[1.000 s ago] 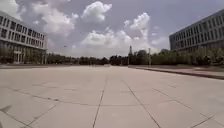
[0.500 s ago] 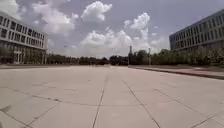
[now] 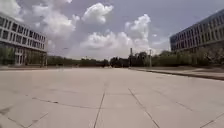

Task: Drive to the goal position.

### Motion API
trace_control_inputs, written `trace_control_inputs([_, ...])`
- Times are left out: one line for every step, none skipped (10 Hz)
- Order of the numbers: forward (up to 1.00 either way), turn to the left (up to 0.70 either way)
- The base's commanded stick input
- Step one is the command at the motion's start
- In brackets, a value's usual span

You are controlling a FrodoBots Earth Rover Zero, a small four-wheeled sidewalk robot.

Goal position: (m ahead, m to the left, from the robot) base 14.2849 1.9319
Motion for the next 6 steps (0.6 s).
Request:
trace_control_inputs([0.70, 0.01])
trace_control_inputs([0.70, 0.01])
trace_control_inputs([0.70, 0.01])
trace_control_inputs([0.70, 0.01])
trace_control_inputs([0.70, 0.01])
trace_control_inputs([0.70, 0.01])
